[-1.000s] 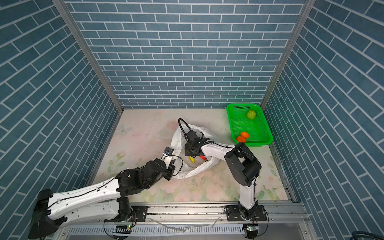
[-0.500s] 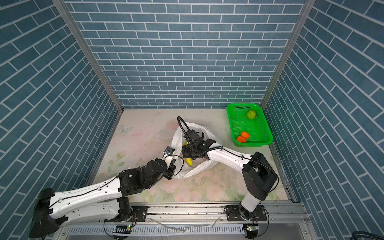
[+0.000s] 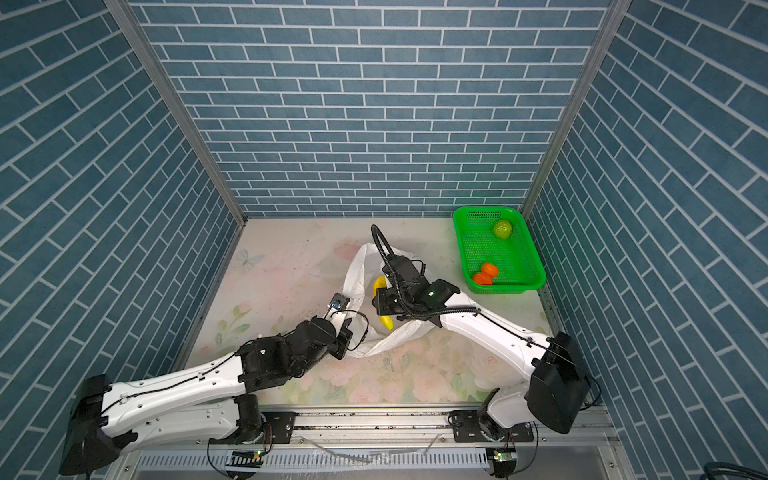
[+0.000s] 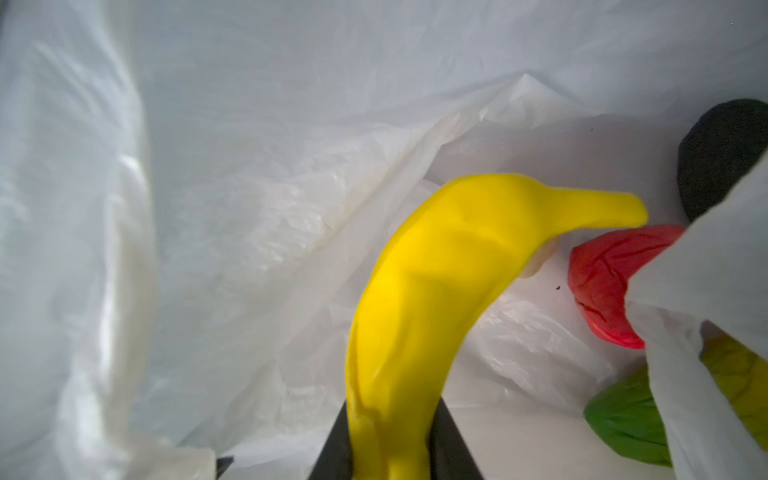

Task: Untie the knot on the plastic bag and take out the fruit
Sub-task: 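Close the right gripper on the yellow banana and lift it, then carry the banana to the green basket and open the right gripper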

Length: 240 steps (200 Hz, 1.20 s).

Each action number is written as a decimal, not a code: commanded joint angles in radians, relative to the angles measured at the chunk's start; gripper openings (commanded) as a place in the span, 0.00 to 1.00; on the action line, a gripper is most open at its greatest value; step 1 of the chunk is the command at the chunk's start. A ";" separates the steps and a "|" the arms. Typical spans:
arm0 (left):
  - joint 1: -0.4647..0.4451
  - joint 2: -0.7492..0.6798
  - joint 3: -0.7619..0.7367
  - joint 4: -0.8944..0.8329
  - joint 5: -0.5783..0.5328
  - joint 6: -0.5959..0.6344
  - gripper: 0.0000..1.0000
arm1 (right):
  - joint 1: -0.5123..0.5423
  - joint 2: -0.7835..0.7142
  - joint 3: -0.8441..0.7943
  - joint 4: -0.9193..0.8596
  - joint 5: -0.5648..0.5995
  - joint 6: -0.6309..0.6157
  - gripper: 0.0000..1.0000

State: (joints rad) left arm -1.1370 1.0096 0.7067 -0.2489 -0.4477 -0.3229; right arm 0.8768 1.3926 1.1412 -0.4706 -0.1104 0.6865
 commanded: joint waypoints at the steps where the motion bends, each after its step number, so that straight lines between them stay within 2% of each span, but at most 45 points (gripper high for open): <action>1: 0.005 0.008 0.016 0.013 -0.003 0.007 0.00 | 0.001 -0.047 -0.033 -0.051 -0.005 0.036 0.25; 42: 0.005 0.009 0.019 0.011 -0.003 0.007 0.00 | -0.004 -0.097 0.007 -0.102 0.017 0.038 0.25; 57: 0.005 0.009 0.021 0.010 -0.002 0.008 0.00 | -0.011 -0.127 0.041 -0.141 0.063 0.033 0.25; 90: 0.005 0.010 0.023 0.006 0.002 0.008 0.00 | -0.081 -0.202 0.102 -0.224 0.088 0.018 0.25; 131: 0.005 0.011 0.027 -0.004 0.007 0.010 0.00 | -0.288 -0.279 0.120 -0.260 0.030 -0.033 0.26; 177: 0.005 0.016 0.031 -0.003 0.010 0.015 0.00 | -0.621 -0.243 0.072 -0.192 -0.072 -0.134 0.27; 209: 0.005 0.016 0.036 0.000 0.006 0.013 0.00 | -0.826 -0.131 0.071 -0.073 -0.097 -0.164 0.27; 240: 0.005 0.015 0.036 -0.002 0.002 0.016 0.00 | -0.932 0.049 0.135 0.031 -0.095 -0.178 0.26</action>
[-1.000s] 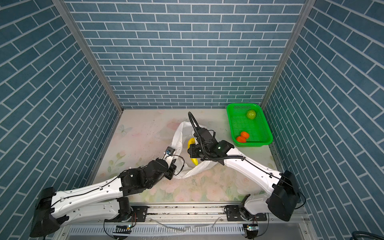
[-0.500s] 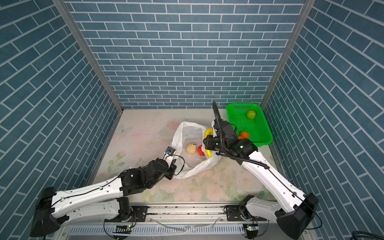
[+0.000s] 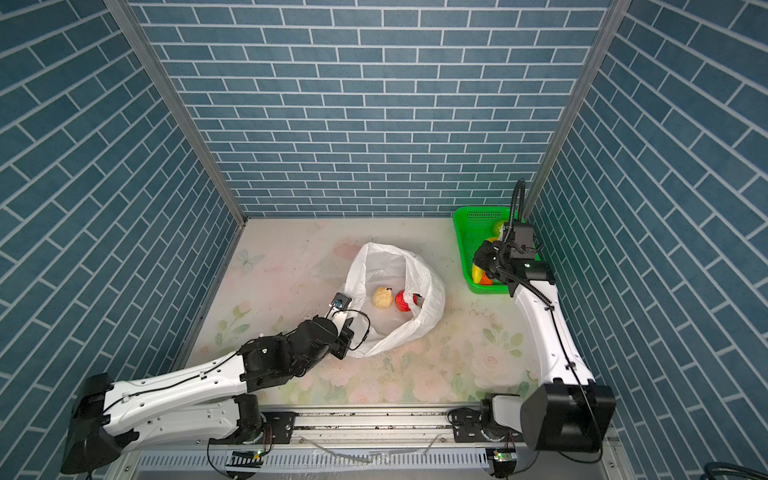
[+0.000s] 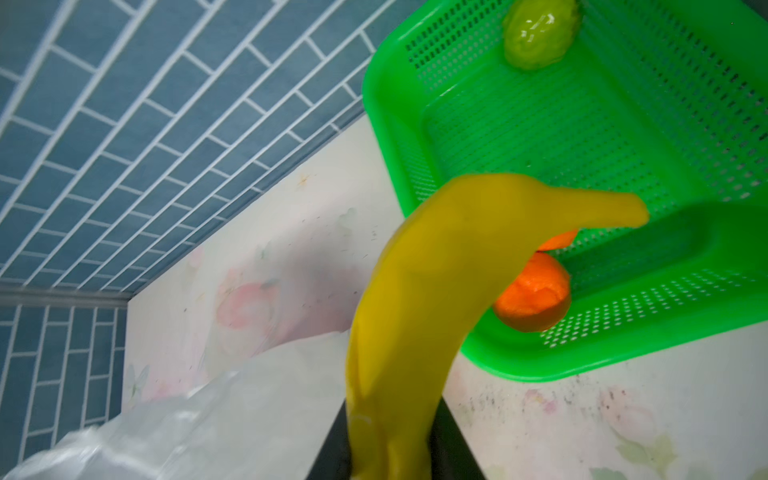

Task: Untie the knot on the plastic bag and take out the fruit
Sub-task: 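Carry the banana to the green basket and open the right gripper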

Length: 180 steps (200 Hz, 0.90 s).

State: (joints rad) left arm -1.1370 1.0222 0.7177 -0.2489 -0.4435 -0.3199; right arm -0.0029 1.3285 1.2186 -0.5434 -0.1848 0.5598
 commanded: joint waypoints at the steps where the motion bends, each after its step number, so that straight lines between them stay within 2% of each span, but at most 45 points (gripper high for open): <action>1: 0.005 0.003 0.026 -0.002 -0.003 0.012 0.00 | -0.055 0.121 0.060 0.107 -0.020 -0.052 0.26; 78: 0.005 0.008 0.029 -0.012 -0.014 0.003 0.00 | -0.113 0.573 0.358 0.146 -0.014 -0.077 0.26; 122: 0.004 0.011 0.036 -0.013 -0.019 0.005 0.00 | -0.112 0.682 0.402 0.137 -0.012 -0.053 0.28; 149: 0.005 0.010 0.037 -0.015 -0.021 0.004 0.00 | -0.112 0.692 0.392 0.139 -0.007 -0.050 0.38; 180: 0.004 0.009 0.033 -0.021 -0.022 -0.002 0.00 | -0.112 0.684 0.387 0.126 0.002 -0.061 0.59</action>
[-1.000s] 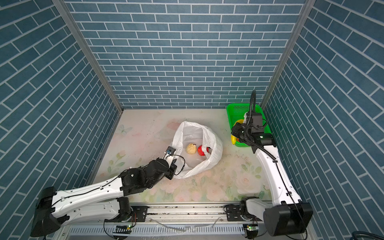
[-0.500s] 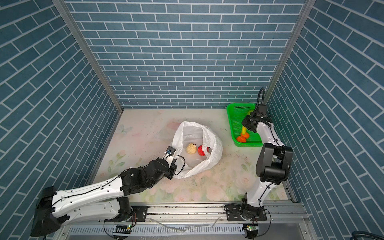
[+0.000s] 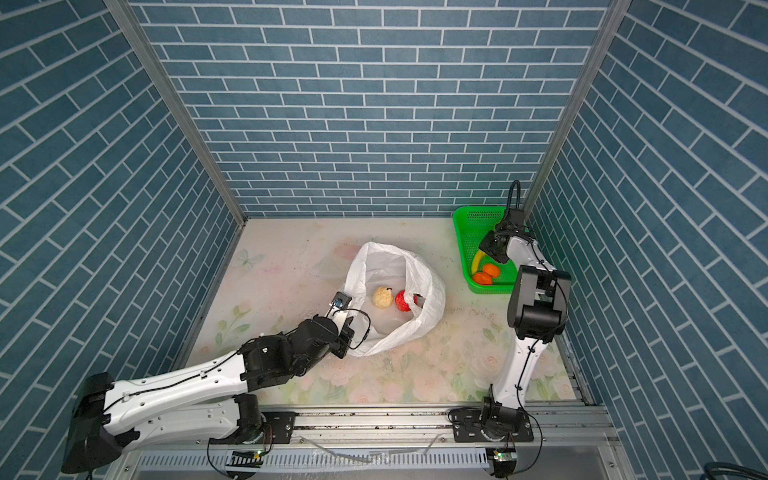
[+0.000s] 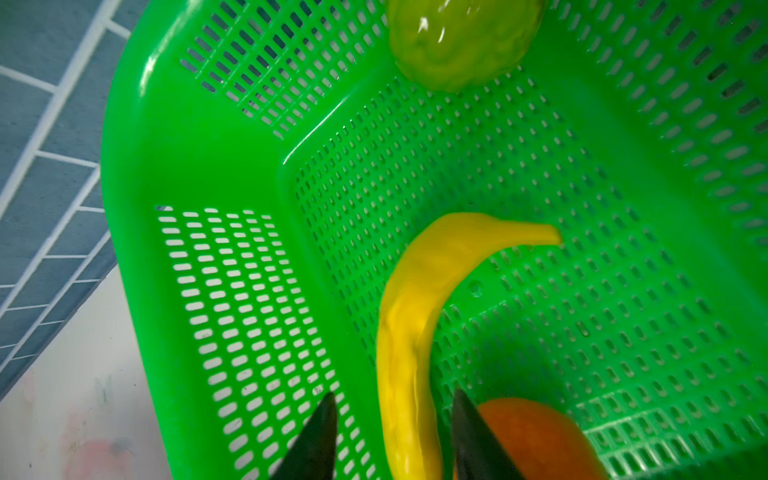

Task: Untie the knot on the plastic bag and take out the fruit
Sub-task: 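Carry the banana to the green basket and open the right gripper, then move the right gripper back into the bag toward the cream pear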

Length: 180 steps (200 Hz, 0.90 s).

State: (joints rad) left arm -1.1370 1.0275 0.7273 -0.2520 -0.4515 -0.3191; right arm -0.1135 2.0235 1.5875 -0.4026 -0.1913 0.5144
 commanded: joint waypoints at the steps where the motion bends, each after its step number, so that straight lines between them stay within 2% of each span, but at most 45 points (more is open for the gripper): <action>1: 0.003 0.003 0.024 -0.018 -0.015 -0.003 0.00 | -0.002 -0.012 0.016 -0.015 0.010 -0.016 0.59; 26: 0.003 0.002 0.025 -0.024 -0.018 -0.005 0.00 | -0.001 -0.027 0.007 -0.016 0.010 -0.024 0.64; 60: 0.004 0.002 0.028 -0.027 -0.021 -0.003 0.00 | 0.004 -0.068 -0.018 -0.014 -0.001 -0.024 0.64; 106: 0.004 0.002 0.031 -0.030 -0.030 -0.003 0.00 | 0.042 -0.210 -0.095 -0.045 -0.022 -0.013 0.65; 138: 0.004 0.007 0.035 -0.026 -0.030 -0.006 0.00 | 0.121 -0.349 -0.138 -0.126 -0.058 -0.014 0.69; 180: 0.004 0.017 0.039 -0.016 -0.038 -0.008 0.00 | 0.316 -0.522 -0.179 -0.256 -0.077 0.008 0.72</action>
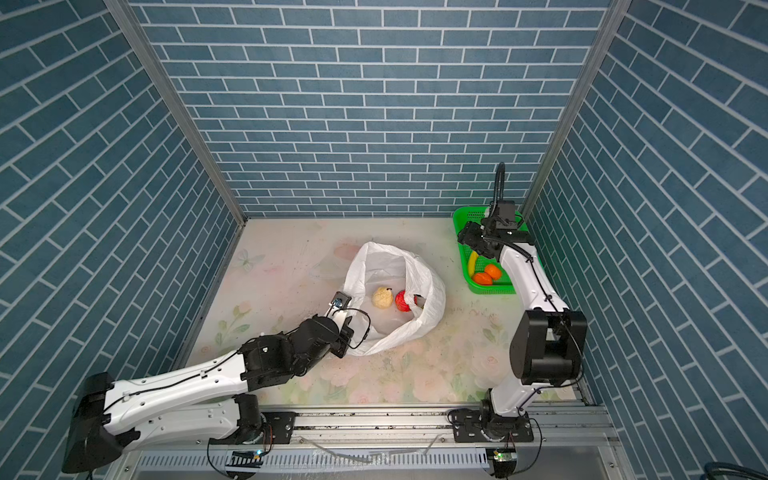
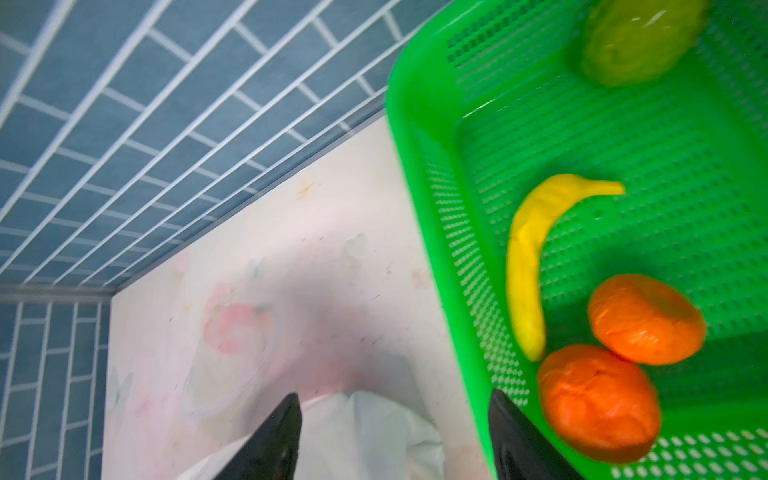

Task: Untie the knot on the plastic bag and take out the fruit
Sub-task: 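Move the right gripper back into the bag toward the cream pear, then close the right gripper on the cream pear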

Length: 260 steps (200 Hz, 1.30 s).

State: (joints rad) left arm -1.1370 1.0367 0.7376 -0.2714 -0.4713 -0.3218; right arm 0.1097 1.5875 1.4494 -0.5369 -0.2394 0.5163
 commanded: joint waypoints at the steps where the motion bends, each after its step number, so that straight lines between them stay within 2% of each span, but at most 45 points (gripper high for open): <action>1: 0.003 0.008 0.029 0.004 -0.018 -0.005 0.00 | 0.097 -0.090 -0.041 -0.124 -0.028 0.007 0.71; 49: 0.005 0.011 0.028 0.006 -0.018 -0.003 0.00 | 0.344 -0.187 -0.051 -0.217 0.004 0.062 0.72; 104: 0.003 0.014 0.027 0.015 -0.019 0.000 0.00 | 0.569 -0.144 -0.061 -0.208 0.054 0.099 0.74; 114: 0.004 0.014 0.026 0.018 -0.018 0.001 0.00 | 0.590 -0.130 -0.076 -0.186 0.060 0.103 0.75; 141: 0.003 0.014 0.025 0.023 -0.020 0.000 0.00 | 0.634 -0.101 -0.136 -0.114 0.103 0.114 0.87; 161: 0.004 0.016 0.027 0.024 -0.021 0.005 0.00 | 0.657 -0.066 -0.172 -0.069 0.127 0.108 0.89; 217: 0.004 0.019 0.039 0.021 -0.021 0.017 0.00 | 0.712 0.000 -0.299 0.068 0.177 0.093 0.88; 260: 0.004 0.026 0.044 0.019 -0.019 0.018 0.00 | 0.714 0.094 -0.282 0.141 0.207 0.099 0.87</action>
State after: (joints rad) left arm -1.1370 1.0546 0.7547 -0.2550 -0.4778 -0.3164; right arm 0.8223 1.6314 1.1702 -0.4690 -0.0830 0.6052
